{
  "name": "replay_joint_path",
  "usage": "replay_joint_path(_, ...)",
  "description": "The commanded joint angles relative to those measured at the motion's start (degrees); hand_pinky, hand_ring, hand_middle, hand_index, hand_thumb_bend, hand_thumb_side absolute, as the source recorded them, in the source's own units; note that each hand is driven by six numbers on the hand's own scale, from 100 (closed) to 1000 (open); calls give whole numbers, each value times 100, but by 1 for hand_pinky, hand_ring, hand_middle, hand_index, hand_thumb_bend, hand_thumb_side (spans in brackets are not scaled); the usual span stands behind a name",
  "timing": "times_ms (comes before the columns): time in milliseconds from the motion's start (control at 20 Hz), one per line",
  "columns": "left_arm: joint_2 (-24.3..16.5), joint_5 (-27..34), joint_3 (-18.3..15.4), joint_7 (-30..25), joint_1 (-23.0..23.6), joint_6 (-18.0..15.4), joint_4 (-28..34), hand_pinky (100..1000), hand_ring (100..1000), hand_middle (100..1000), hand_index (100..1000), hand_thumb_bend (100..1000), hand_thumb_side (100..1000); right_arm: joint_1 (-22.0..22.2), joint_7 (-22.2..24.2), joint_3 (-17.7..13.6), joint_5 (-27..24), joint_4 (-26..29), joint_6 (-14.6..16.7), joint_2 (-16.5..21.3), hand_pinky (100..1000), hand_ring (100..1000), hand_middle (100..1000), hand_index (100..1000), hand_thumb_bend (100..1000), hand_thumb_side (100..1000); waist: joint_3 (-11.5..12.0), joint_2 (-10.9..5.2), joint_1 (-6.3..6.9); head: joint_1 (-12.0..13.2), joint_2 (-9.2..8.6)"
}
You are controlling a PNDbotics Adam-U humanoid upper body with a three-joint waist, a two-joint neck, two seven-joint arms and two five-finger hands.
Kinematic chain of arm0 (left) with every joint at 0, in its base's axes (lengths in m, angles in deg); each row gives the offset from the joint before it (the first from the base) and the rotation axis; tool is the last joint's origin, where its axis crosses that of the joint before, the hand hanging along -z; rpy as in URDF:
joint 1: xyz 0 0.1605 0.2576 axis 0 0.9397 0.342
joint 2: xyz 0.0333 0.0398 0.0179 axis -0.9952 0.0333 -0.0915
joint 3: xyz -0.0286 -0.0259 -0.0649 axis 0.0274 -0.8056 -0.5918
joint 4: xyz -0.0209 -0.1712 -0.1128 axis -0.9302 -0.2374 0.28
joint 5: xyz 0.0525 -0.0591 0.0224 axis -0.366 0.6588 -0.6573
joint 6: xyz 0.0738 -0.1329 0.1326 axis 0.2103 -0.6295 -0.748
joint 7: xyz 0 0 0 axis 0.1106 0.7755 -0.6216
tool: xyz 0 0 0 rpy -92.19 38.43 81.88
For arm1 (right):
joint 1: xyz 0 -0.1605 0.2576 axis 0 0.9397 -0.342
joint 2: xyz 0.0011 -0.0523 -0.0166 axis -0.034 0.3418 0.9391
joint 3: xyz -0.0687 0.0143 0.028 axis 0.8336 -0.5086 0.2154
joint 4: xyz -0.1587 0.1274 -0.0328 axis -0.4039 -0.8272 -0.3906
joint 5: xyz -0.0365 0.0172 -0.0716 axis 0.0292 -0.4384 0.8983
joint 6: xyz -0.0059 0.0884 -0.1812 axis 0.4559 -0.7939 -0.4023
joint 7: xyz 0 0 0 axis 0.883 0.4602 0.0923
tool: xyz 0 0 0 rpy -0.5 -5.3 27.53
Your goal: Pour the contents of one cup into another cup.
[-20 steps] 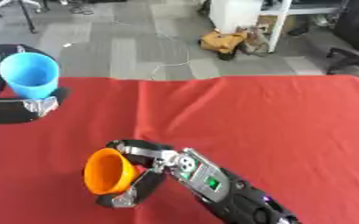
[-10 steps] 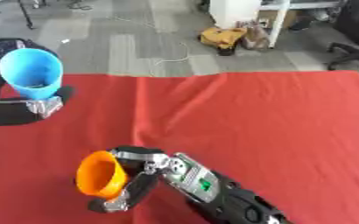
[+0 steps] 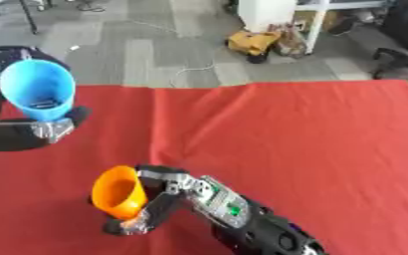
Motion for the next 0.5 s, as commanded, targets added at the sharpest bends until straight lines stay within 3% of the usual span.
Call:
replay_joint_path(50,-216,-270,-9,-235,-68,-167,141,440,493,454,665,523,100,-121,-11,-46,-14,80,14,62,582,450,467,742,313,100,13,-104,11,-20,-51)
replay_joint_path(500,-347,-1252,-31,-79,58,-578,250,417,454,427,668,595,100,-117,-5,-46,9,69,40,70,582,450,468,743,312,100,21,-117,-5,-51,-41)
